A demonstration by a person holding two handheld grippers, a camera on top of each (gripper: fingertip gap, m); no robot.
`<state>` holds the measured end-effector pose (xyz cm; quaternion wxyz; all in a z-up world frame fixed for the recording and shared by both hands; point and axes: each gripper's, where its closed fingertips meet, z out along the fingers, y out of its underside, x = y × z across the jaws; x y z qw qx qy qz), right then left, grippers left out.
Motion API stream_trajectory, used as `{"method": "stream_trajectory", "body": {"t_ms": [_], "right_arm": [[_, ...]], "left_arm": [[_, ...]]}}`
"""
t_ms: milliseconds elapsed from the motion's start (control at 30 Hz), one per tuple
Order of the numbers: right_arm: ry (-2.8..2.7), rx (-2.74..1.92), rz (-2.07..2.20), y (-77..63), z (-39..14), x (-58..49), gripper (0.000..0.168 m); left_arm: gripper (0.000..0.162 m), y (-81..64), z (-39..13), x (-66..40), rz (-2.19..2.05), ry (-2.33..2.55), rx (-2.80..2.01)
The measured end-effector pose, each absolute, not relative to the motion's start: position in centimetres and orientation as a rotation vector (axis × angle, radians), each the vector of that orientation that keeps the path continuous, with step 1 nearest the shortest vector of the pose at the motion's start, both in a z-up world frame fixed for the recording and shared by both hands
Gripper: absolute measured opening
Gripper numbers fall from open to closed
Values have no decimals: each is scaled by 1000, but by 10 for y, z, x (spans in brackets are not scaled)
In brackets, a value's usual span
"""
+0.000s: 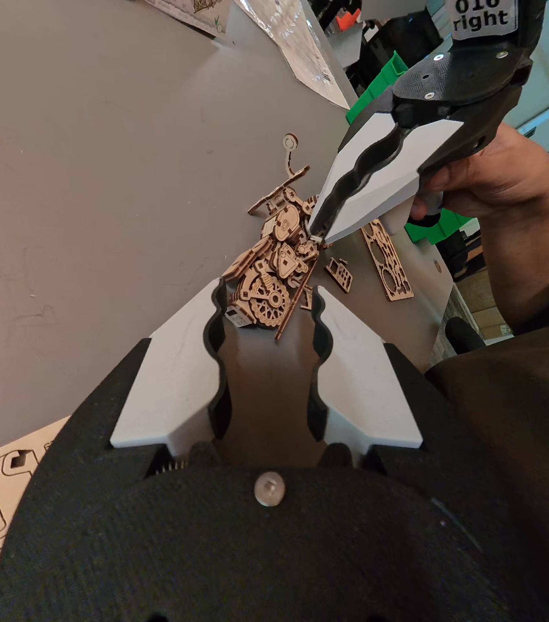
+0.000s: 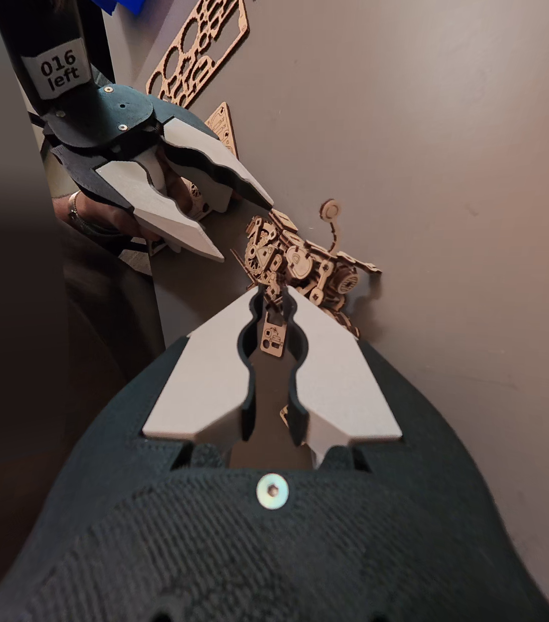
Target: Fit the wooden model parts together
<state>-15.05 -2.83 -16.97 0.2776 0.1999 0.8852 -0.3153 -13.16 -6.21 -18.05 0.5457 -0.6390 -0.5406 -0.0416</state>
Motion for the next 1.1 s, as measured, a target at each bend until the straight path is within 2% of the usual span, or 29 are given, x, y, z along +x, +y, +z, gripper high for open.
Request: {"method": "stream_trajectory", "body": {"t_ms": [567, 800, 967, 1100], "right_arm": [[2516, 447, -1273, -4, -128, -152, 11], [2707, 349, -1474, 1, -150, -130, 11], [3014, 258, -1342, 10, -191, -130, 13], [3149, 167, -1235, 11, -203, -128, 17]], "left_arm": [[50, -62, -172, -128, -4, -1233, -1536], [47, -53, -167, -118, 195, -1146, -1691], [46, -42, -171, -112, 212, -1130, -1713], [46, -40, -171, -109, 212, -1123, -1706]]}}
